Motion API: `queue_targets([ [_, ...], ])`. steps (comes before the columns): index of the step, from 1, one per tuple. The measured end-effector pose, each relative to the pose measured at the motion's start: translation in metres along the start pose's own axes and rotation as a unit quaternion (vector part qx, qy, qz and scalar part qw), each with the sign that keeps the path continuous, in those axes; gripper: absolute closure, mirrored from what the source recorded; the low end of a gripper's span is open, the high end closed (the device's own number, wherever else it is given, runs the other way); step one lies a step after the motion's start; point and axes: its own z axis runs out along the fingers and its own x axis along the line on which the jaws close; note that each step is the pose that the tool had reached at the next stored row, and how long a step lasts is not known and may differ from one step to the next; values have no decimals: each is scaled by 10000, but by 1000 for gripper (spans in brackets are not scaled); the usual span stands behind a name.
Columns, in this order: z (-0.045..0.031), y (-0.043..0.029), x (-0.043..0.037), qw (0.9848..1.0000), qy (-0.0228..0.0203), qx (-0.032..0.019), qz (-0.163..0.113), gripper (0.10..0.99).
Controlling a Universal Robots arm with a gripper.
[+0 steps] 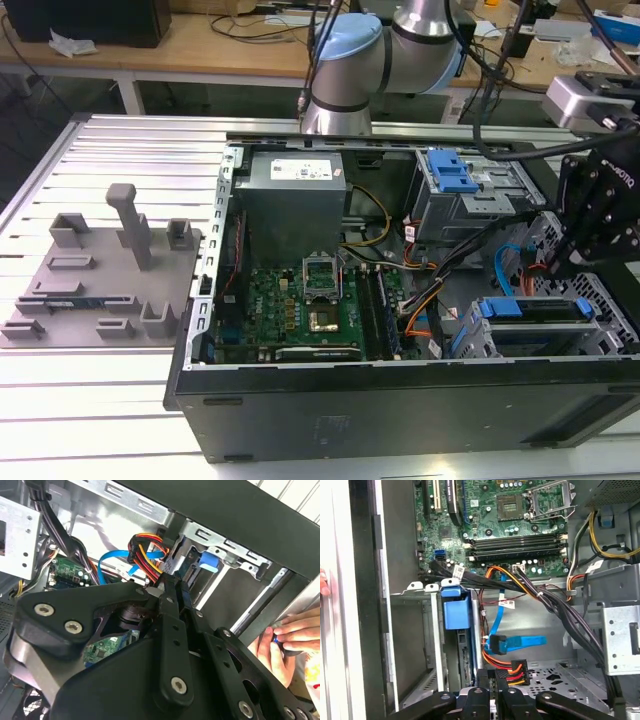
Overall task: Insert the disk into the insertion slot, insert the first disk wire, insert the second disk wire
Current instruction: 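Insert the first disk wire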
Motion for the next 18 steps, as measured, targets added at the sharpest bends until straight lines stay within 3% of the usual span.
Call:
queue_targets([
  [8,6,-9,78,10000,-1,0,0,922],
  [18,8,-12,102,10000,-3,18,-7,922],
])
